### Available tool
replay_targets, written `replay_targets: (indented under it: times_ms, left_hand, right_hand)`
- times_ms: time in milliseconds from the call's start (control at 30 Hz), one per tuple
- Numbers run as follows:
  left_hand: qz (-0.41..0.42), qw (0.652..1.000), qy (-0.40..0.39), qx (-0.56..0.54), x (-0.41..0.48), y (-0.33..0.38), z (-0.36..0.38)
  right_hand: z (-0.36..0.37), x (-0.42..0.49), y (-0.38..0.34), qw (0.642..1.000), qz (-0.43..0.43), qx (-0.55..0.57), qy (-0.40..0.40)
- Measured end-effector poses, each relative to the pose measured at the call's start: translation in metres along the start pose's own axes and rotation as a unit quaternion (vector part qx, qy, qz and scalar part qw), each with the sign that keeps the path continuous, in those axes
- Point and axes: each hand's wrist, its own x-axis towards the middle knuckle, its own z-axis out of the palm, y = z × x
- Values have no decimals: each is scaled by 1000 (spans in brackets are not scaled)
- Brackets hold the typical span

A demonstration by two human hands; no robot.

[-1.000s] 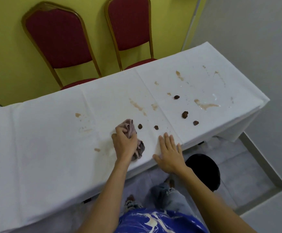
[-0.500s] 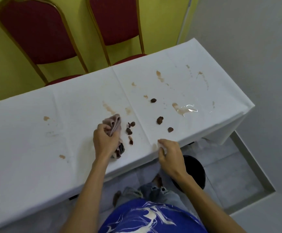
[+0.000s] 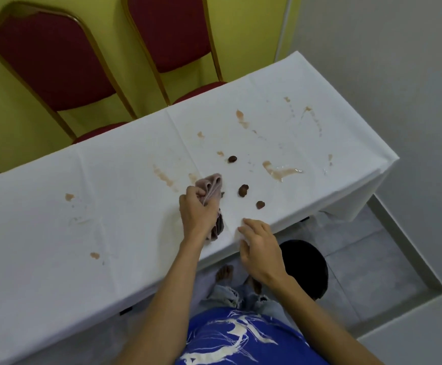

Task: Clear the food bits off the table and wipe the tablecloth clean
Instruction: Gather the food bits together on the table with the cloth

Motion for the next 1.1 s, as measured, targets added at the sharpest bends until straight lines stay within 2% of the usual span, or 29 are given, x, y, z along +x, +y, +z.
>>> replay_targets:
  times_ms: [100, 167, 233, 333, 500, 700, 833, 933, 1100]
  left_hand:
    - [-21, 998, 56, -23, 12, -3, -13]
    - [-24, 996, 75, -30, 19, -6, -24]
    - [-22, 998, 60, -13, 18, -8, -26]
    - [8, 1000, 17, -19, 8, -6, -11]
    - [41, 995, -88, 30, 3, 9, 13]
    - [75, 989, -129, 15, 49, 39, -22]
    - [115, 980, -153, 50, 96, 67, -34]
    - [155, 969, -178, 75, 125, 89, -14]
    - [184, 930, -272, 163, 143, 102, 23]
  right_hand:
    - [-17, 9, -1, 995, 70, 66, 17]
    - [-31, 17, 2, 983, 126, 106, 76]
    - [-39, 22, 12, 975, 159, 109, 115]
    - [-43, 30, 30, 977, 193, 50, 81]
    - [-39, 32, 42, 979, 196, -50, 8]
    - [-31, 28, 40, 977, 204, -60, -4]
    - [-28, 28, 41, 976, 208, -61, -14]
    - [-26, 28, 41, 976, 206, -60, -18]
    - [-27, 26, 43, 977, 201, -67, -23]
